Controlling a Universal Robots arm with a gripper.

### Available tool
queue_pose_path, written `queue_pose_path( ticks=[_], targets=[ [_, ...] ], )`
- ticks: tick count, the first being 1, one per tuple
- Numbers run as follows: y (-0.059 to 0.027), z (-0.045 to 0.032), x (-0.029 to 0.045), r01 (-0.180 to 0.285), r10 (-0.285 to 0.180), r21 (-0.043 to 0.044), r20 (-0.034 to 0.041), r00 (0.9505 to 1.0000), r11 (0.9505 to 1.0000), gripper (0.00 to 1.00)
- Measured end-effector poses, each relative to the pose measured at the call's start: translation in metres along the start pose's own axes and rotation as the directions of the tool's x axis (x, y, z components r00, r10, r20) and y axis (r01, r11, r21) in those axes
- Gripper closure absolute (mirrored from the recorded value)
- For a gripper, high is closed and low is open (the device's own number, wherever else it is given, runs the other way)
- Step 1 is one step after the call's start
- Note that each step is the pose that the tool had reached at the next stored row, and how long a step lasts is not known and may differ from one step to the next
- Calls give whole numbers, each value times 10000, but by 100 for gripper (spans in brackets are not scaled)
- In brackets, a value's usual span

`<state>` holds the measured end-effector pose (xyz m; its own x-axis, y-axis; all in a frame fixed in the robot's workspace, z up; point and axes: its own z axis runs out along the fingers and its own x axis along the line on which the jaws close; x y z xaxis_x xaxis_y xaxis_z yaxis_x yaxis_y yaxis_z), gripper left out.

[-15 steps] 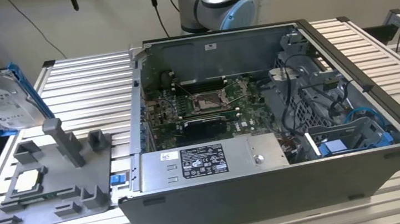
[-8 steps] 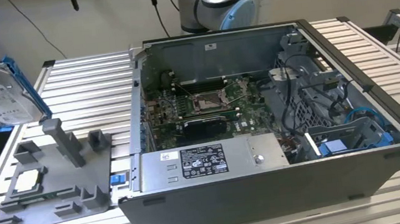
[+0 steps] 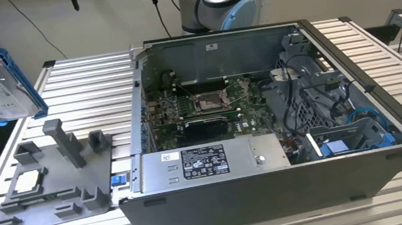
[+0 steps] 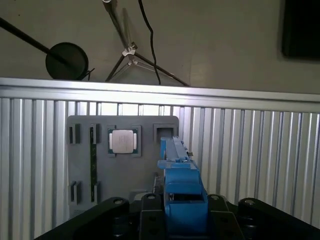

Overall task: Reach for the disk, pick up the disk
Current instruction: 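Pick up the disk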

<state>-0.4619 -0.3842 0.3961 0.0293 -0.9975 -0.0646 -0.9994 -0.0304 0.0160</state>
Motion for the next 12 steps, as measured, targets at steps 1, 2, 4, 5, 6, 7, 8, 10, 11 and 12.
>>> queue_pose_path(
  ticks=[1,2,4,5,6,7,8,10,11,12],
  targets=[
    [0,-21,-1,0,0,0,0,10000,10000,100],
    [1,-43,-3,0,0,-1,0,10000,10000,100],
    [1,-87,-6,0,0,0,0,10000,10000,100],
    [2,-107,-7,0,0,1,0,10000,10000,100],
    [2,-126,-8,0,0,0,1,10000,10000,100],
    [2,-143,-9,0,0,0,0,10000,10000,100],
    [3,-159,-10,0,0,0,0,10000,10000,100],
    [4,-192,-12,1,-1,0,0,10000,10000,100],
    [4,-210,-13,1,-1,-1,0,10000,10000,100],
    [5,-225,-14,1,-1,0,0,10000,10000,100]
  ],
)
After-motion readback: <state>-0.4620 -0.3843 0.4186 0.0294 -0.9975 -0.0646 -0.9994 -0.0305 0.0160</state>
